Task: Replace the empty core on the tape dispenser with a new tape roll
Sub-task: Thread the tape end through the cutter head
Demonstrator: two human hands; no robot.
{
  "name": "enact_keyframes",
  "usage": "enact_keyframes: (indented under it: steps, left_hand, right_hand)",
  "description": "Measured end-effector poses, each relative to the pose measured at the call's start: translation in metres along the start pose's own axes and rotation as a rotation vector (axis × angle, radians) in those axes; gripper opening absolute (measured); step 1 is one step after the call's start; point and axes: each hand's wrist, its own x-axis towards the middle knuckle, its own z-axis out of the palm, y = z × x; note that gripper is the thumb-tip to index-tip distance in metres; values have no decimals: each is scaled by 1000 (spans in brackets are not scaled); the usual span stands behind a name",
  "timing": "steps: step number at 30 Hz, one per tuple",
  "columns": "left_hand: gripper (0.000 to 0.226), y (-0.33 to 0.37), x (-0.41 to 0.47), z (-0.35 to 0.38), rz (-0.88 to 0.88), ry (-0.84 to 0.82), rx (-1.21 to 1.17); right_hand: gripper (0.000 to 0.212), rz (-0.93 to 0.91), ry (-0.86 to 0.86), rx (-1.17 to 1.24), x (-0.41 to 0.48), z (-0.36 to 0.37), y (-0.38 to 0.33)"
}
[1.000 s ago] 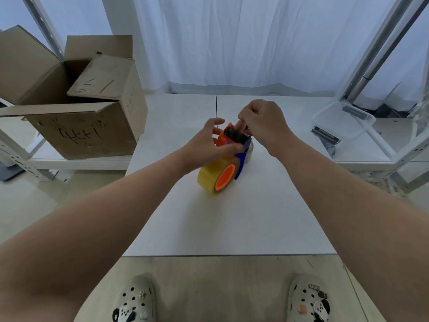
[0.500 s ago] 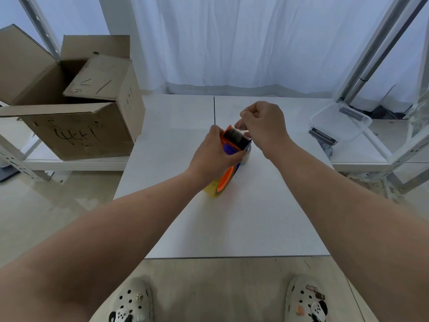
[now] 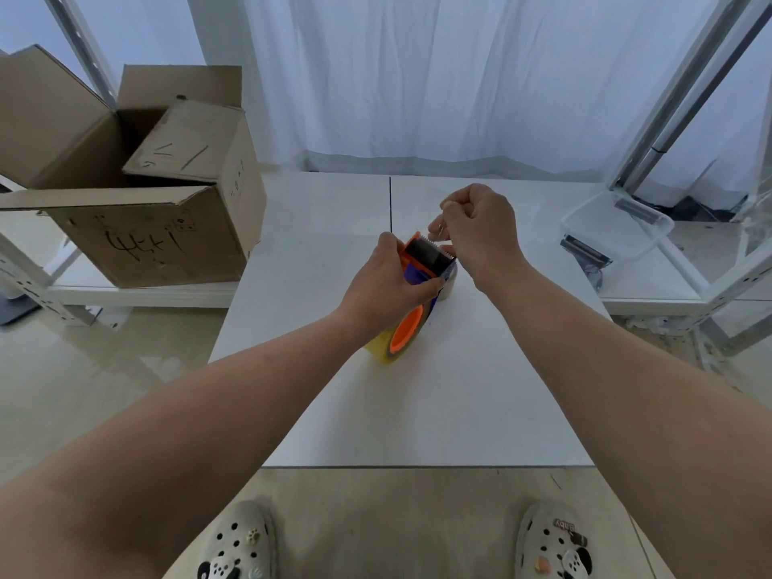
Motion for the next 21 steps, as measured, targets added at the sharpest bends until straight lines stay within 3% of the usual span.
enact_keyframes:
  steps: [13,21]
  left_hand:
    - [51,-3,1,3,0,27,-39]
    - [55,-5,1,-1,-11,2,2]
  right_hand:
    - [18,108,115,228,1,-6,-4]
    - [11,124,27,197,10,-23,-10]
